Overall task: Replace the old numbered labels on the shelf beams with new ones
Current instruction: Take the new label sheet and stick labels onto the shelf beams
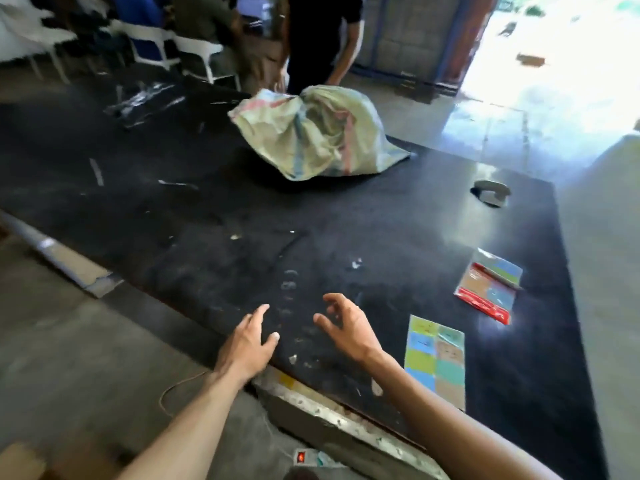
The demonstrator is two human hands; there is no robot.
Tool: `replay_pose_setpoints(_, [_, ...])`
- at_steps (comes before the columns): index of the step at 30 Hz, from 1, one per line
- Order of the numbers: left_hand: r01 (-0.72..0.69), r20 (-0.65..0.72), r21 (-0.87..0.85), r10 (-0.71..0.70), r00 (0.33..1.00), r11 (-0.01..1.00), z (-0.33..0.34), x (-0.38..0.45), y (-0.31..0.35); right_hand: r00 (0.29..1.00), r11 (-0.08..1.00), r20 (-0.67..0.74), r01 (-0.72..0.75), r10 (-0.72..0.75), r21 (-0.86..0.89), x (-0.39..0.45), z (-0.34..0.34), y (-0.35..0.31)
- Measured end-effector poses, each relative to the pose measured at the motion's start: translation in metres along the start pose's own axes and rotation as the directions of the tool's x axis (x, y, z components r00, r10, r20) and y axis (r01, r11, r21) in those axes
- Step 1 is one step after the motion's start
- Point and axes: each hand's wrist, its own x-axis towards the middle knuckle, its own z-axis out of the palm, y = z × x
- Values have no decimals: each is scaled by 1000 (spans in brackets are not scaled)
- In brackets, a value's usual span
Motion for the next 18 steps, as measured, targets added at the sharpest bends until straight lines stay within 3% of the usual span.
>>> replay_pose_setpoints(8, [-171, 253, -16, 169, 952, 985, 96, 14, 96, 917, 940, -209, -342, 338, 22, -35, -61, 104])
replay_pose_setpoints(13, [-256, 444, 24, 219, 869, 966, 149, 3, 132, 762, 799, -278, -600, 585, 37, -62, -75, 155])
replay_pose_setpoints(18, [-346, 517, 70, 262, 815, 936, 187, -7, 155, 609, 661, -291, -740, 738, 126, -81, -68, 186])
